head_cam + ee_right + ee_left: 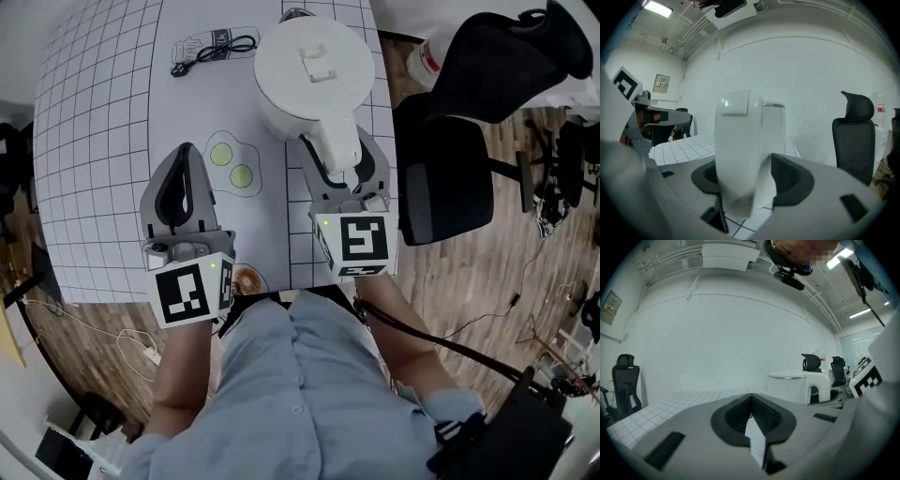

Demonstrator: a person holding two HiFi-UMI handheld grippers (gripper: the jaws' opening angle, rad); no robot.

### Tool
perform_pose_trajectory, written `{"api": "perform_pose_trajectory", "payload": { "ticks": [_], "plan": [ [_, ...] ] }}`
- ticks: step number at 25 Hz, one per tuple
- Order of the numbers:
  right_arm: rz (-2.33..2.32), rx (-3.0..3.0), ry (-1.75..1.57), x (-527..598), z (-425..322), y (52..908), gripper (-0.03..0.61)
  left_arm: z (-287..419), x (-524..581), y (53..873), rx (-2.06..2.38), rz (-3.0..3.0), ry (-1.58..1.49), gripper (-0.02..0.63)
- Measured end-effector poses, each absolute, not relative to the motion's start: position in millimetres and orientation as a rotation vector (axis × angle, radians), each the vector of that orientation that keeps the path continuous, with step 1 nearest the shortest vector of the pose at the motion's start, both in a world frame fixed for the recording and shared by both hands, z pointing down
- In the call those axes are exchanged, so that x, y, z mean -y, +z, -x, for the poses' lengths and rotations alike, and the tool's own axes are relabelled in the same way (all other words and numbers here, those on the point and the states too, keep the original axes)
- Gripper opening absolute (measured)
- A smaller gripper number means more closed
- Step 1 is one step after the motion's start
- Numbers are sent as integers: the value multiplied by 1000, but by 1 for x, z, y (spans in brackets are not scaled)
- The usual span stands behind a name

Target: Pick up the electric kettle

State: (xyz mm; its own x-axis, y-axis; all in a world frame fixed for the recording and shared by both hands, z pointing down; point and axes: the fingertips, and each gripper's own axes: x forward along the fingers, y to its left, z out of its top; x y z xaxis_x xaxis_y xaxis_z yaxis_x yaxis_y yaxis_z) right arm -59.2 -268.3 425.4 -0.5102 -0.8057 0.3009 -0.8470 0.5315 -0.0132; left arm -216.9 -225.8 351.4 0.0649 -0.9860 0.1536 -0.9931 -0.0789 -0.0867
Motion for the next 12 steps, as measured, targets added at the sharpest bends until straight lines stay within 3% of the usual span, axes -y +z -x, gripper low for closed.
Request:
{"api": "perform_pose_trajectory", "payload": {
  "ticks": [12],
  "plan": [
    [-1420, 2465, 236, 270, 57, 428, 237, 215, 228, 350, 2089, -2274, 276, 2]
  ]
}}
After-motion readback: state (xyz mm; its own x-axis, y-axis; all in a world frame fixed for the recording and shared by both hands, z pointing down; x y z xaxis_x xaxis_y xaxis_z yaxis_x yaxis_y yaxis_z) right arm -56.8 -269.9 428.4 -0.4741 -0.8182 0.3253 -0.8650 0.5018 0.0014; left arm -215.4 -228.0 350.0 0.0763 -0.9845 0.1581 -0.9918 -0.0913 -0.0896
